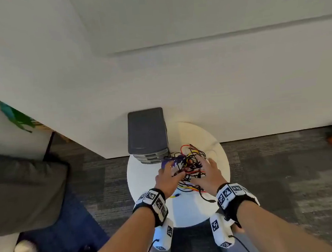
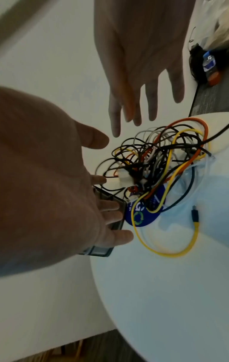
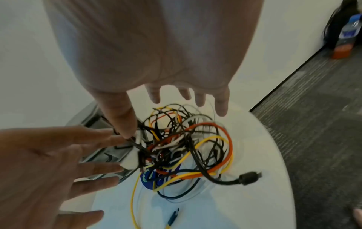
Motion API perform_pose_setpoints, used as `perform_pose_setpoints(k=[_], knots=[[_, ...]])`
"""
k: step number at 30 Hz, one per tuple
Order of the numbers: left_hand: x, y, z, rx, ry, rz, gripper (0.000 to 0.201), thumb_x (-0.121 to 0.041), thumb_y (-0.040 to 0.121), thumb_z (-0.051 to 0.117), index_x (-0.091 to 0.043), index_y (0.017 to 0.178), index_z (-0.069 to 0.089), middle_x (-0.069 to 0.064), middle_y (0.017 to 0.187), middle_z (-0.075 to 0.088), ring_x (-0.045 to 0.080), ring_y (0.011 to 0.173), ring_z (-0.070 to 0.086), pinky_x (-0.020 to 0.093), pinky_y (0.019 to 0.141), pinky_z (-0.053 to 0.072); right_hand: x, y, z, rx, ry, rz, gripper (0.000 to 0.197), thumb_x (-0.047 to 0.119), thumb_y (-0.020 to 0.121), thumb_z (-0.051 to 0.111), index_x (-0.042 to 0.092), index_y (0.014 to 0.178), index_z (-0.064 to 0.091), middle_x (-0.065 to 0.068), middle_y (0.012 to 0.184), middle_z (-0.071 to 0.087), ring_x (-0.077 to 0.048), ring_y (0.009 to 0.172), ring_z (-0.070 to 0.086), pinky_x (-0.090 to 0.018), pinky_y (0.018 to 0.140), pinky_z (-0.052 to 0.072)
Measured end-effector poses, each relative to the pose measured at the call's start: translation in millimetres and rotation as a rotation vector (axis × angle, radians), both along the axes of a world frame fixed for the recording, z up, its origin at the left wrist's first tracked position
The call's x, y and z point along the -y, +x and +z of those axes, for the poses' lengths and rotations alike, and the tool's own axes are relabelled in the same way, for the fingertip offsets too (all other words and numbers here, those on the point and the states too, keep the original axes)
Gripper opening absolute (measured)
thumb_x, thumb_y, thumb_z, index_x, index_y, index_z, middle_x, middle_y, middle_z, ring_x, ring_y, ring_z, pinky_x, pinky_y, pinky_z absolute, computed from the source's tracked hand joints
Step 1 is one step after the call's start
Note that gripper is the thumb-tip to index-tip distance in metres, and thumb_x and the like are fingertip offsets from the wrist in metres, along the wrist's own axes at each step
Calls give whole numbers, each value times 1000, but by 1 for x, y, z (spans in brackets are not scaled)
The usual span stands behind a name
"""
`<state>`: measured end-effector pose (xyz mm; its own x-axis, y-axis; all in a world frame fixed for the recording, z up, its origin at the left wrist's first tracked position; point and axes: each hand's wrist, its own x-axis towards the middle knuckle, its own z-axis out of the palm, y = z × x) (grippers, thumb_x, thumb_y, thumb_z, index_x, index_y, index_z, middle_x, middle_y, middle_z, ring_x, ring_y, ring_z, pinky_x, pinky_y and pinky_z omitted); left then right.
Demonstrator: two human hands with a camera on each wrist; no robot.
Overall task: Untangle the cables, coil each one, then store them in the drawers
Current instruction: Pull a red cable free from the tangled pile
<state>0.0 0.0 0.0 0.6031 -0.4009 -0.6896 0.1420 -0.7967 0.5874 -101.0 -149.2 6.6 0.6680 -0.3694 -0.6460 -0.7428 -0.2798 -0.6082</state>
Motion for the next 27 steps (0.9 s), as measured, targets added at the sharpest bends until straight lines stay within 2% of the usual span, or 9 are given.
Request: perform_pose_setpoints(k=[3, 7, 11, 14, 16, 18, 20, 23, 27], knots=[[8, -1, -24, -27, -101, 47, 102, -75, 68, 57, -34, 156, 27, 10, 156, 31, 31, 143, 35, 45, 119, 31, 2, 4, -21, 64, -29, -39, 96, 41, 75, 78, 51, 152, 23, -1, 167, 3, -35, 149, 22, -51, 117, 31], [12, -4, -66, -12, -160, 38, 75, -52, 93, 64, -32, 156, 28, 6, 150, 27, 28, 136, 45, 35, 116, 35, 2, 6, -51, 104, -101, -86, 90, 44, 71, 75, 57, 145, 26, 5, 159, 16, -32, 142, 30, -59, 111, 35], [20, 3, -93, 8, -195, 77, 81, -65, 77, 61, -32, 148, 42, 3, 144, 28, 27, 133, 46, 41, 115, 39, 1, 9, -71, 110, -220, -97, 74, 33, 77, 75, 55, 134, 33, 2, 139, 30, -29, 128, 33, -59, 105, 37], [23, 4, -108, 39, -211, 82, 69, -56, 77, 69, -34, 139, 46, 4, 134, 39, 25, 121, 53, 36, 89, 55, -3, 8, -80, 150, -237, -94, 54, 30, 79, 72, 50, 115, 37, 5, 121, 28, -25, 118, 33, -56, 104, 38], [19, 5, -115, 43, -286, 110, 62, -45, 76, 76, -30, 130, 49, 5, 130, 54, 23, 109, 65, 26, 65, 56, -6, 6, -82, 184, -253, -90, 44, 27, 82, 70, 44, 110, 41, 3, 119, 28, -25, 112, 32, -54, 103, 38], [12, 6, -119, 63, -317, 115, 50, -30, 78, 80, -26, 120, 53, 7, 121, 66, 23, 97, 71, 23, 56, 54, -13, 2, -77, 223, -242, -69, 37, 21, 84, 68, 39, 109, 48, 1, 120, 29, -28, 113, 33, -49, 102, 38], [2, -2, -117, 96, -312, 117, 55, -35, 67, 84, -29, 115, 58, 8, 118, 68, 25, 97, 71, 28, 66, 59, -22, -7, -69, 260, -224, -26, 32, 16, 84, 67, 35, 107, 55, -2, 122, 31, -31, 118, 36, -44, 102, 40], [-12, -7, -140, 211, -306, 115, 65, -49, 46, 78, -37, 109, 67, 14, 121, 63, 35, 108, 64, 53, 94, 57, -30, -19, -48, 327, -229, 64, 28, 9, 82, 66, 32, 98, 62, -7, 125, 38, -31, 112, 47, -37, 92, 46], [-33, -27, -94, 344, -430, 103, 34, -17, 72, 80, -34, 94, 60, 10, 120, 59, 27, 111, 59, 37, 101, 50, -27, -26, -14, 436, -265, 93, 22, 0, 83, 62, 20, 93, 61, -8, 117, 55, -29, 102, 57, -34, 78, 48]])
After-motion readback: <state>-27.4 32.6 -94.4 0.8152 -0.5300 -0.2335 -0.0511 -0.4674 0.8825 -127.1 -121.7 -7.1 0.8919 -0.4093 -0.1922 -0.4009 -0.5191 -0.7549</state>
